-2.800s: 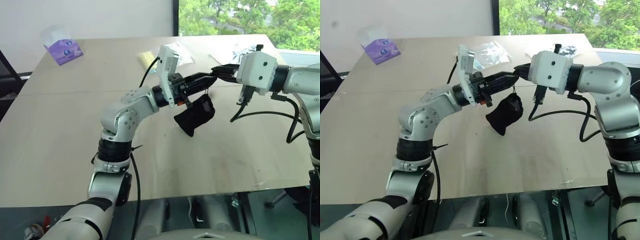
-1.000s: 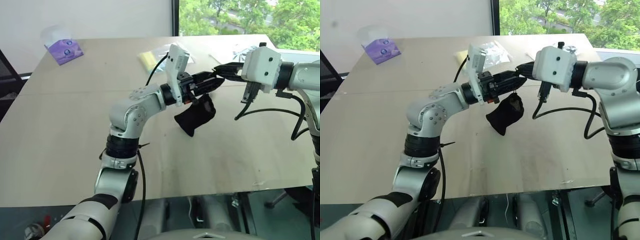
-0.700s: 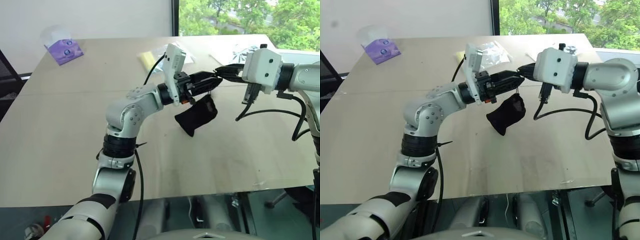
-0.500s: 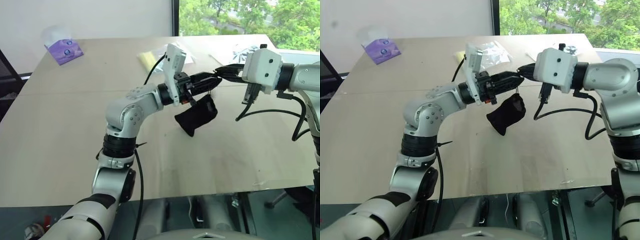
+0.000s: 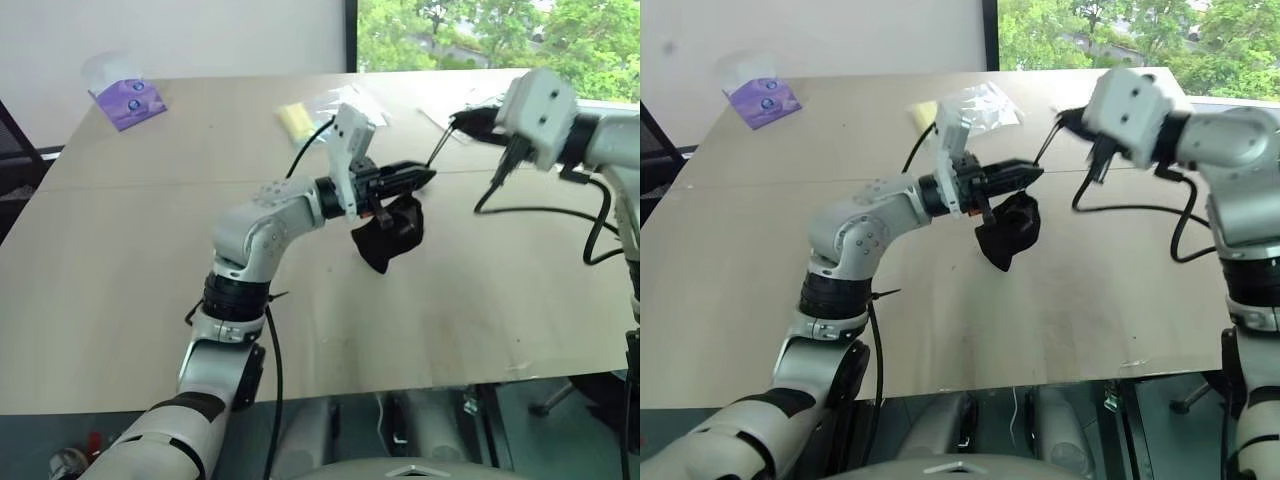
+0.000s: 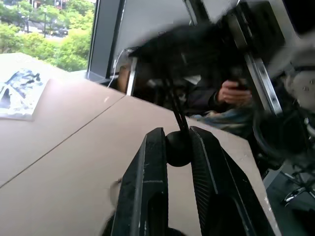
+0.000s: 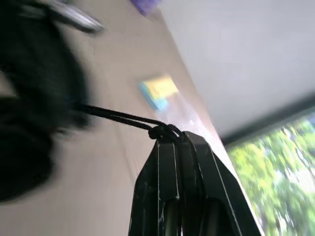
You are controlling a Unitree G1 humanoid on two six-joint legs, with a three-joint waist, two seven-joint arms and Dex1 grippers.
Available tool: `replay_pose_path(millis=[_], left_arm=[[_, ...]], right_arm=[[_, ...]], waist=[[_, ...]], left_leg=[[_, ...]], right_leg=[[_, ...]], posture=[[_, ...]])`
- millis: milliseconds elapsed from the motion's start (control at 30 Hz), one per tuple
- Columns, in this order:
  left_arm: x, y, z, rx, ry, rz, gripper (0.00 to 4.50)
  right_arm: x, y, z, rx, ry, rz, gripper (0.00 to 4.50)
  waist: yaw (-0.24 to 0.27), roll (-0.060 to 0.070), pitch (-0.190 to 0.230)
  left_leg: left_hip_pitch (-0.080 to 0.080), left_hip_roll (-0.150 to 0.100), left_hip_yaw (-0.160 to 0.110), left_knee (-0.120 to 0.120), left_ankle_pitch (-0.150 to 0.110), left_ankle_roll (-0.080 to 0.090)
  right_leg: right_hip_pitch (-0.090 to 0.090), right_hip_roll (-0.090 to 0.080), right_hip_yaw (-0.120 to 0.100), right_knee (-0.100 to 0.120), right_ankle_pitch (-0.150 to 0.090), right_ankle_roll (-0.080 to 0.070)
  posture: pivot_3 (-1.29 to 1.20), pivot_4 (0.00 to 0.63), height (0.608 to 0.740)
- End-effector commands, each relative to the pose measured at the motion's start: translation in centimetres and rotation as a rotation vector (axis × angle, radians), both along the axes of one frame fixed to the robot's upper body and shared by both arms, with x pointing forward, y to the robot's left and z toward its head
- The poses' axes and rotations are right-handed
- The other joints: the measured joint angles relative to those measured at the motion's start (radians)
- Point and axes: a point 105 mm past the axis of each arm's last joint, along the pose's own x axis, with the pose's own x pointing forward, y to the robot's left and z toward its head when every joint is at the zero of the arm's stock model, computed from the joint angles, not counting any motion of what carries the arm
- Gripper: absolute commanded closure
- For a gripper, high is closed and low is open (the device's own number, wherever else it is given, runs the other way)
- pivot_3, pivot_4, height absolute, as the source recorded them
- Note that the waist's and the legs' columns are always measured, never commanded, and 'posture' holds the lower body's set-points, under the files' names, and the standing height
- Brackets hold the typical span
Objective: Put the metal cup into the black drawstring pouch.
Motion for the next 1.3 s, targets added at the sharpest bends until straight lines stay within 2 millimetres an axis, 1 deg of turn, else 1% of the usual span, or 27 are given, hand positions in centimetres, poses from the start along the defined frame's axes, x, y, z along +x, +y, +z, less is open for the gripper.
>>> replay_pose_path(millis=[33,100,167,300,467,533,633,700,767,867,933,1000,1033,1100,1133,1200,1267,1300], left_arm=[[0.1,0.8,-1.7,0.064,0.006,0.026,4.36],[0.3,1.7,-3.0,0.094,0.036,0.060,4.36],[0.3,2.3,-3.7,0.115,0.032,0.082,4.36],[0.1,3.1,-4.5,0.128,0.052,0.121,4.36],[0.1,4.2,-5.2,0.165,0.062,0.151,4.36],[0.2,4.6,-5.4,0.181,0.064,0.158,4.36],[0.5,4.7,-5.6,0.198,0.058,0.165,4.36],[0.6,4.5,-5.3,0.195,0.045,0.167,4.36],[0.8,4.3,-4.9,0.187,0.034,0.169,4.36],[0.8,4.1,-4.7,0.167,0.039,0.166,4.36],[0.7,4.2,-4.4,0.139,0.061,0.164,4.36],[0.4,4.6,-3.7,0.098,0.075,0.157,3.33],[0.3,4.9,-3.4,0.087,0.069,0.163,2.99],[-0.2,5.6,-2.8,0.070,0.062,0.178,2.03],[-1.0,6.2,-2.2,0.044,0.066,0.162,1.75],[-2.4,7.3,-1.4,0.015,0.071,0.153,1.75],[-3.4,9.1,-1.5,0.021,0.084,0.194,1.75],[-3.5,10.1,-1.8,0.028,0.087,0.247,1.65]], right_arm=[[1.6,-5.4,3.4,0.106,-0.098,-0.226,4.50],[2.5,-7.9,3.3,0.114,-0.098,-0.330,4.50],[2.9,-9.0,3.0,0.100,-0.096,-0.374,4.50],[3.7,-10.1,1.4,0.112,-0.061,-0.420,4.50],[4.1,-11.6,0.3,0.108,-0.044,-0.479,4.50],[4.1,-11.9,-0.1,0.109,-0.038,-0.487,4.50],[4.1,-11.9,-0.7,0.112,-0.024,-0.484,4.50],[4.0,-11.8,-1.3,0.111,-0.009,-0.476,4.50],[3.7,-10.9,-2.5,0.112,0.046,-0.427,4.50],[2.6,-8.5,-5.3,0.108,0.146,-0.309,4.50],[1.8,-7.3,-7.2,0.116,0.211,-0.267,4.50],[1.2,-6.8,-8.8,0.135,0.261,-0.258,4.50],[0.9,-6.6,-9.6,0.137,0.279,-0.257,4.50],[0.4,-6.2,-10.5,0.139,0.305,-0.258,4.50],[-0.1,-6.0,-11.1,0.140,0.316,-0.259,4.50],[-1.0,-5.8,-11.9,0.126,0.333,-0.259,4.50],[-2.5,-5.6,-13.2,0.131,0.410,-0.228,4.50],[-3.0,-5.8,-13.6,0.123,0.415,-0.236,4.21]], waist=[[0.000,0.000,0.000],[0.000,0.000,0.000],[-0.001,0.000,0.000],[-0.005,0.001,0.000],[-0.002,0.001,0.000],[-0.002,0.001,0.000],[-0.001,0.001,0.000],[0.000,0.001,0.000],[-0.001,0.001,0.000],[0.000,0.001,0.000],[0.000,0.001,0.000],[-0.003,0.001,0.000],[-0.003,0.001,0.000],[-0.004,0.001,0.000],[-0.005,0.001,0.000],[-0.005,0.001,0.000],[-0.003,0.001,0.000],[-0.001,0.001,0.000]], left_leg=[[0.000,0.000,0.000,0.000,0.000,0.000],[0.000,0.000,0.001,0.000,0.000,0.000],[0.000,0.000,0.001,0.000,0.000,0.000],[0.000,0.000,0.001,-0.001,0.000,0.000],[0.000,0.000,0.002,-0.001,0.000,0.000],[0.000,0.000,0.002,-0.001,0.000,0.000],[0.000,0.000,0.002,-0.001,0.000,0.000],[0.000,0.000,0.002,-0.001,0.000,0.000],[0.000,0.000,0.002,-0.001,0.000,0.000],[0.000,0.000,0.001,-0.001,0.000,0.000],[0.000,0.000,0.001,-0.001,0.000,0.000],[0.000,0.000,0.001,0.000,0.000,0.000],[0.000,0.000,0.001,0.000,0.000,0.000],[0.000,0.001,0.001,0.000,0.000,0.000],[0.001,0.001,0.001,0.000,0.000,0.000],[0.000,0.001,0.001,0.000,0.000,0.000],[0.000,0.001,0.001,-0.001,0.000,0.000],[0.000,0.002,0.001,-0.001,0.000,0.000]], right_leg=[[0.000,0.000,0.000,0.000,0.000,0.000],[0.000,0.000,0.000,0.000,0.000,0.000],[0.000,0.000,0.001,0.000,0.000,0.000],[0.000,0.000,0.001,0.000,0.000,0.000],[0.000,0.000,0.002,0.000,0.000,0.000],[0.000,0.000,0.002,0.000,0.000,0.000],[0.000,0.000,0.001,0.000,0.000,0.000],[0.000,0.000,0.001,0.000,0.000,0.000],[0.000,0.000,0.001,0.000,0.000,0.000],[0.000,0.000,0.001,0.000,0.000,0.000],[0.000,0.000,0.001,0.000,0.000,0.000],[0.000,0.000,0.001,0.000,0.000,0.000],[0.000,0.000,0.001,0.001,0.000,0.000],[0.000,0.001,0.001,0.001,0.000,0.000],[0.000,0.001,0.001,0.002,0.000,0.000],[0.000,0.001,0.002,0.001,0.000,0.000],[0.000,0.001,0.001,0.001,0.000,0.000],[0.000,0.001,0.001,0.001,0.000,0.000]], posture=[[0.00,0.150,0.740],[0.00,0.150,0.740],[0.00,0.150,0.740],[0.00,0.150,0.740],[0.00,0.150,0.740],[0.00,0.150,0.740],[0.00,0.150,0.740],[0.00,0.150,0.740],[0.00,0.150,0.740],[0.00,0.150,0.740],[0.00,0.150,0.740],[0.00,0.150,0.740],[0.00,0.150,0.740],[0.00,0.150,0.740],[0.00,0.150,0.740],[0.00,0.150,0.740],[0.00,0.150,0.740],[0.00,0.150,0.740]])
